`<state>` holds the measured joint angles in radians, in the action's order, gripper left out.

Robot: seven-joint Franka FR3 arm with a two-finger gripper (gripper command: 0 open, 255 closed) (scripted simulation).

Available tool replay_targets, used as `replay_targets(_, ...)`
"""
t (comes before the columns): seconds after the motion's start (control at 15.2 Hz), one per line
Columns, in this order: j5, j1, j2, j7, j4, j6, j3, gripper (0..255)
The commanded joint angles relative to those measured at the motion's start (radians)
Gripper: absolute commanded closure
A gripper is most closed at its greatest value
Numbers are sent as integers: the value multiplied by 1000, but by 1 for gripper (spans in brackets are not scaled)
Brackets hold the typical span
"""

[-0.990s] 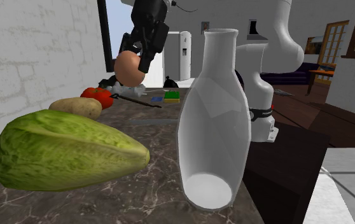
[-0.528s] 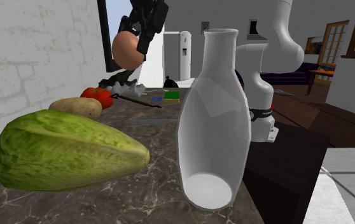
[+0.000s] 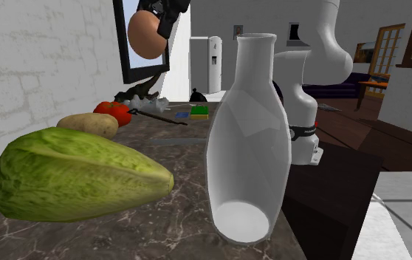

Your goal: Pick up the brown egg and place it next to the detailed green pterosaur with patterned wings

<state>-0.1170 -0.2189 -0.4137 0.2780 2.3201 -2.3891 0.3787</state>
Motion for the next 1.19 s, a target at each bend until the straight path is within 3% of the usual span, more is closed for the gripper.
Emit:
replay_targets(0.0,4,1,-2,-9,-28,30,-4,255)
replay_targets(0.4,14,5,-10,-27,-92,101,-14,255)
replay_targets(1.12,69,104,-179,184,-26,221,153,255)
